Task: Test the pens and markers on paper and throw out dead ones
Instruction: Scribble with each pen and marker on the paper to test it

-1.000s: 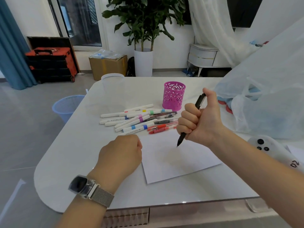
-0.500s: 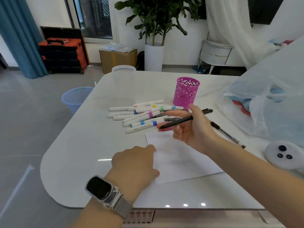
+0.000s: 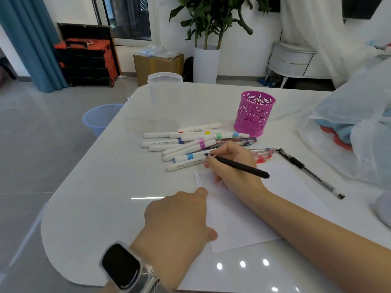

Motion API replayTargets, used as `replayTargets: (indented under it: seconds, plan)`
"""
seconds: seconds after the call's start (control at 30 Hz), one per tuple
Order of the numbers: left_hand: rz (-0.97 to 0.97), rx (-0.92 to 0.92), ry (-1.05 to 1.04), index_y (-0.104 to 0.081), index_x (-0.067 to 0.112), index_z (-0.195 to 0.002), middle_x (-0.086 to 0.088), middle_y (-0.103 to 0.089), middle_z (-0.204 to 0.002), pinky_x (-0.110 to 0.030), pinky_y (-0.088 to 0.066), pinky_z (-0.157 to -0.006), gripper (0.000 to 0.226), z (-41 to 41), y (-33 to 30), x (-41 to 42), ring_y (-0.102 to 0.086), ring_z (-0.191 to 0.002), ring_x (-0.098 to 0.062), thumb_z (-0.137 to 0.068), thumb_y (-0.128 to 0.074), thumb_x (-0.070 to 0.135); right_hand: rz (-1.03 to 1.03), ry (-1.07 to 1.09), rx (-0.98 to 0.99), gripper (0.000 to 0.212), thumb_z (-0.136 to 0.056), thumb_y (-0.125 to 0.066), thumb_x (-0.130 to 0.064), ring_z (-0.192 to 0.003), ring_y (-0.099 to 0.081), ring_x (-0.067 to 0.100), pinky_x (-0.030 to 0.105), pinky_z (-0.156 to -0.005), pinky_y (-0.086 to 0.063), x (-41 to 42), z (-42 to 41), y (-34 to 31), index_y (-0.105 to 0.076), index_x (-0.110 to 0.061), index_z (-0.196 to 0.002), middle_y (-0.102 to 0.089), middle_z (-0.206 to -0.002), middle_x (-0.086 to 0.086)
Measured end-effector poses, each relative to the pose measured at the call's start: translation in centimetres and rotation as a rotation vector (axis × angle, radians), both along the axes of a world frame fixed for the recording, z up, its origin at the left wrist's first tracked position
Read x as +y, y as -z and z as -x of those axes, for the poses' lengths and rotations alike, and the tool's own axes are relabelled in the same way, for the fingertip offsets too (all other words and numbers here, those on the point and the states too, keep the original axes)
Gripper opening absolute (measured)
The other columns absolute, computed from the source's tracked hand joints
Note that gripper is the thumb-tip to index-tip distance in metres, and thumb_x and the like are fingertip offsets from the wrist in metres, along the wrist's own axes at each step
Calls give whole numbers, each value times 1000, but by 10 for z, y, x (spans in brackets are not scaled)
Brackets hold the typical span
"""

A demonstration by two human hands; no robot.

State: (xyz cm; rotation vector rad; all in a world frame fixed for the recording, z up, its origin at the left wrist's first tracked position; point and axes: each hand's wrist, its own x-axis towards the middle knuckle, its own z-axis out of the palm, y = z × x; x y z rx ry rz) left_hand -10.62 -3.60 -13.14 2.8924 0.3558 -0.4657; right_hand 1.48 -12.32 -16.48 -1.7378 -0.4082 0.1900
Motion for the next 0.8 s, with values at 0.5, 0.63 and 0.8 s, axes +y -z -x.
replayTargets:
  seconds: [0.5,0.63,0.8]
  plan:
    - [14,68,-7,-22,34,-141,2,-48,-132,-30,-37,-79,65,-5,0,-2,-50,-119,-22,-87,-56,49,124,7,-142,25,-82,-61,-7,-46,-59,1,16,-54,-45,4,-4,11,-46,-6,-61,-62,-63,23]
    - [12,69,-5,-22,33,-141,2,-49,-131,-31,-38,-80,65,-5,0,-2,-51,-118,-22,-87,-56,49,135,9,-153,25,-82,-61,-8,-48,-60,4,19,-56,-47,5,-5,14,-46,0,-64,-59,-58,17]
    - [9,31,0,-26,33,-138,3,-50,-128,-29,-36,-74,62,-3,1,-2,-52,-115,-21,-87,-56,49,154,6,-166,25,-79,-60,-5,-51,-57,15,20,-51,-46,6,-7,15,-42,2,-63,-50,-54,13]
